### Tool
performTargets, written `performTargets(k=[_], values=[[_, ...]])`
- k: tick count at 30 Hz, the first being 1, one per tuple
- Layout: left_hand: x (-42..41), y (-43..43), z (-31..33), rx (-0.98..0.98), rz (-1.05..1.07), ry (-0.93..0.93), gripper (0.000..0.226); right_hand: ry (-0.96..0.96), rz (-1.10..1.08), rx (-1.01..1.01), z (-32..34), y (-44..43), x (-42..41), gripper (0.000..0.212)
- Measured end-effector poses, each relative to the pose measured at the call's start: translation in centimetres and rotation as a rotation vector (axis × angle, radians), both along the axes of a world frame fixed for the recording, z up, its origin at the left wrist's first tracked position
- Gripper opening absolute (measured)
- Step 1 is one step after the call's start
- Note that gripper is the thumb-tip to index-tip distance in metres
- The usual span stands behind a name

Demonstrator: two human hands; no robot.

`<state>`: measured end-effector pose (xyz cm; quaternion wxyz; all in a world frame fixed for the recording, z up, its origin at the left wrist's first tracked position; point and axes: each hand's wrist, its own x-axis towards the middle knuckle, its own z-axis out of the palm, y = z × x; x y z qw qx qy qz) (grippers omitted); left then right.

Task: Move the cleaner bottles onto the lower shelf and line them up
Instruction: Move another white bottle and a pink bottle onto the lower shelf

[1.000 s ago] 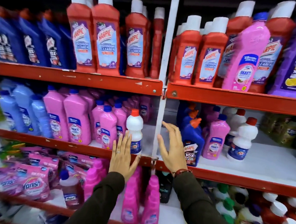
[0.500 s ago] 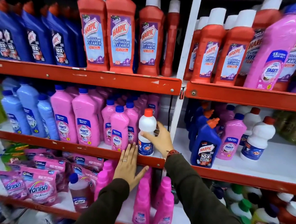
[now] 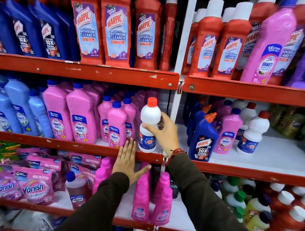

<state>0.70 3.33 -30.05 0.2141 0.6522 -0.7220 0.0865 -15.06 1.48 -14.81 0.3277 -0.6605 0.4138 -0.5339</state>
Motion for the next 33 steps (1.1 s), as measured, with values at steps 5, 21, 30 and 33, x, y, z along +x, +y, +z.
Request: performTargets(k=[5,21,30,33], values=[[0.2,0.1,0.4,0.043,-0.004,-0.009,0.121,-0.033,-0.007,-0.034,0.2,2.0,-2.2,0.063],[-15.4,1.1,1.9,-0.057,-0.206,-0.074,0.081,-0.155,-0.273,-0.085,-0.6,4.3,-20.0,0.058],[-16.0,0.6,-0.1,-0.039,-0.028,-0.025,0.090,-0.191,-0.424,-0.127,-0.8,3.4,-26.1,0.066],[-15.8,0.8,-0.6,-0.049,0.019,0.014,0.089,-0.175,-0.464,-0.143,-0.9,2.9,-27.8,0.071]])
